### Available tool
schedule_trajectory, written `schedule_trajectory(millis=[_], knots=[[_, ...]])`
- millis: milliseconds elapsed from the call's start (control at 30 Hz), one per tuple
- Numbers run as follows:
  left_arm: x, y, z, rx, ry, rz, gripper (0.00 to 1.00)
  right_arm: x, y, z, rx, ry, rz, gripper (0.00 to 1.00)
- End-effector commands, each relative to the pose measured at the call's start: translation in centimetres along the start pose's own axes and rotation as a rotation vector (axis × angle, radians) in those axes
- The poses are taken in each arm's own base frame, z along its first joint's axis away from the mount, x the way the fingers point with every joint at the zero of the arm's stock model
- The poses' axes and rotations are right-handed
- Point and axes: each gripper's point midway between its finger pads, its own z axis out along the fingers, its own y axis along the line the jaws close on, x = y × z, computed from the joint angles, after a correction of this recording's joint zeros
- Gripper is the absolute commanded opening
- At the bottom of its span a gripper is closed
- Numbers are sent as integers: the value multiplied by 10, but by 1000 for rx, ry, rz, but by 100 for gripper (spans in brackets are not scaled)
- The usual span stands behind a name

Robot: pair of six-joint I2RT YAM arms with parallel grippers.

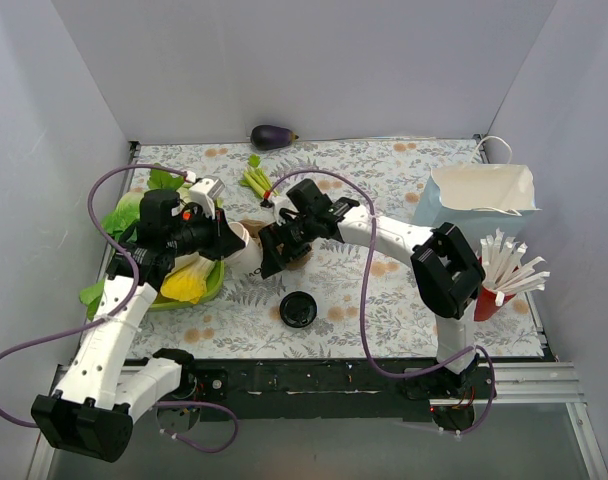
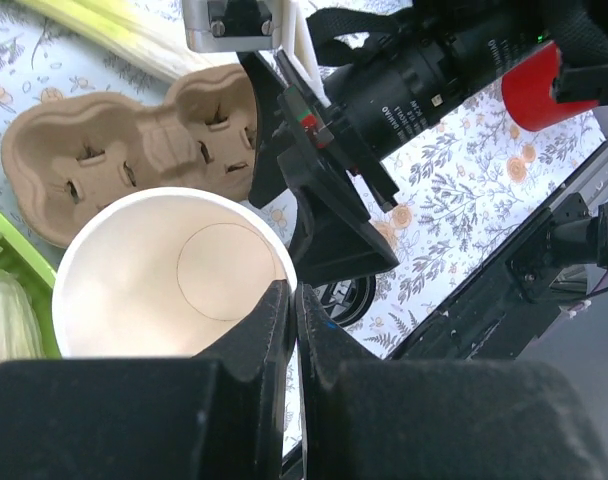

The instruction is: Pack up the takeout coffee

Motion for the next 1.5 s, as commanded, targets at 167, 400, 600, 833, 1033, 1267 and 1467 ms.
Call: schedule_trajectory(millis=[167, 400, 600, 833, 1033, 1267, 1467], knots=[[-9, -14, -17, 29, -55, 120, 0, -47, 39, -47, -193, -167, -209, 95], [2, -14, -13, 55, -18, 109, 0, -61, 83, -76, -389, -233, -292, 98], [3, -22, -12, 106, -3, 94, 0, -76, 88, -75, -399, -283, -349, 96], [6, -33, -14, 163, 14, 79, 0, -90, 95, -70, -432, -300, -371, 88], [6, -35, -15, 174, 16, 75, 0, -91, 98, -66, -458, -293, -379, 87], [0, -39, -15, 190, -3, 80, 0, -82, 97, -55, -493, -256, -365, 74], [-9, -38, -14, 177, -28, 66, 0, -53, 80, -25, -403, -157, -322, 61]])
